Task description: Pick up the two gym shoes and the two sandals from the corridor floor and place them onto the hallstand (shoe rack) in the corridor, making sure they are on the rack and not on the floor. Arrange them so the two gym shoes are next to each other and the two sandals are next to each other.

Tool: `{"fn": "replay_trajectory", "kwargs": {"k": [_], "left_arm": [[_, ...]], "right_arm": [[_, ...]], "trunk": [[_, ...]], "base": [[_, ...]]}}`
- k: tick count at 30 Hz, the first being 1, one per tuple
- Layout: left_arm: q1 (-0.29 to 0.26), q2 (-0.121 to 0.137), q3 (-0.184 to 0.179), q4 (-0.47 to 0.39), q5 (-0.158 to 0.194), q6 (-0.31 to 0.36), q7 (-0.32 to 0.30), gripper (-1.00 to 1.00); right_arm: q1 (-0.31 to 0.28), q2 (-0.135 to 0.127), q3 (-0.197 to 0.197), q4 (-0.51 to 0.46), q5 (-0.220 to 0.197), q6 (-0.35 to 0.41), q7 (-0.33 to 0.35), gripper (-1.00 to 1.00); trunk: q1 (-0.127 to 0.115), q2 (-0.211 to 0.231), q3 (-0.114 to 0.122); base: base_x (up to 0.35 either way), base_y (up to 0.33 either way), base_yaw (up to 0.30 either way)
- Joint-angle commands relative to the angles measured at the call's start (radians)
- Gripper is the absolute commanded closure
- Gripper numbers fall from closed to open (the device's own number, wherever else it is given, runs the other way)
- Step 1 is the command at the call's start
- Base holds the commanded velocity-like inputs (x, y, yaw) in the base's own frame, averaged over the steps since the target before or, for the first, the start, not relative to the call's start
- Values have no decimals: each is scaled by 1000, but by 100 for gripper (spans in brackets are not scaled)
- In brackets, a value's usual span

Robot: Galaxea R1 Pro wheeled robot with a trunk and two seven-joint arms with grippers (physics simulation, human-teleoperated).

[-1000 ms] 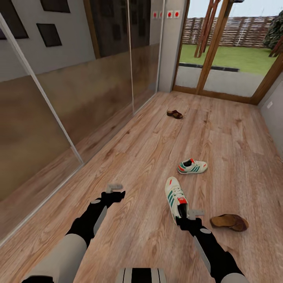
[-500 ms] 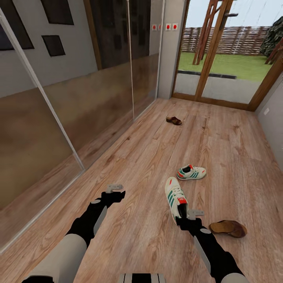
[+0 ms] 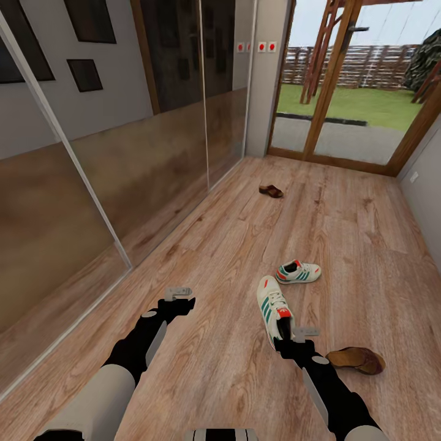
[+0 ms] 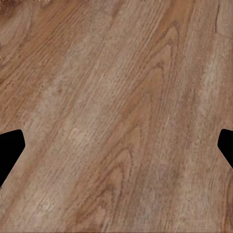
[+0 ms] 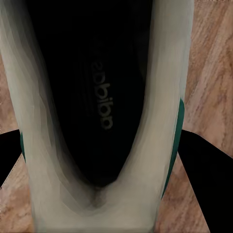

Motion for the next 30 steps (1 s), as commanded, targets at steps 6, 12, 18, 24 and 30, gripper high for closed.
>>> {"fn": "replay_trajectory", "kwargs": {"k": [6, 12, 18, 24, 30], "left_arm": [[0, 0, 1, -2, 1, 6, -3, -100], [0, 0, 1, -2, 1, 6, -3, -100], [0, 0, 1, -2, 1, 6, -2, -100], [0, 0, 1, -3, 0, 6, -1, -100], [0, 0, 1, -3, 0, 6, -1, -100]], "right_arm": [[0, 0, -1, -2, -1, 6, 0, 100], [0, 0, -1, -2, -1, 5, 0, 100], [0, 0, -1, -2, -1, 3, 0, 100], [0, 0, -1, -2, -1, 0, 0, 100], [0, 0, -1, -2, -1, -1, 0, 100]], "trunk": [[0, 0, 2], [0, 0, 8], [0, 0, 15], [0, 0, 22], [0, 0, 30]], "base": [[266, 146, -68], [304, 169, -173], [306, 168, -183], [114, 56, -184], [8, 4, -185]]}}
